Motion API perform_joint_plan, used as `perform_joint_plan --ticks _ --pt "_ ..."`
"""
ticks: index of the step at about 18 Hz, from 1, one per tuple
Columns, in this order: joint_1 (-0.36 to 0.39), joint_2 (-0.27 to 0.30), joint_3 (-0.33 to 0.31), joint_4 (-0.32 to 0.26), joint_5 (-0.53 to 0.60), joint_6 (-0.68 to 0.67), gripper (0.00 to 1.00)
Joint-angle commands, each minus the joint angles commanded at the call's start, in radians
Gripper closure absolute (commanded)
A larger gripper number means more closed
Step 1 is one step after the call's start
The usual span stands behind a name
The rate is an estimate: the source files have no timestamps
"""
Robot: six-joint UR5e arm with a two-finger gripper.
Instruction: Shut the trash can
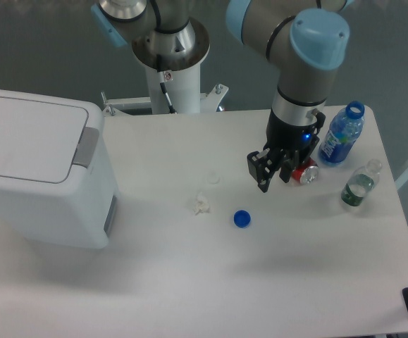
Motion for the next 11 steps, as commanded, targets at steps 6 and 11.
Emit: perform_joint_plan --ticks 6,11 --pt "-0.003 -0.028 0.044 -0.005 0.002 0.0 0.42" --pt "-0.011 -0.043 0.048 -0.002 -0.002 -0.003 0.15"
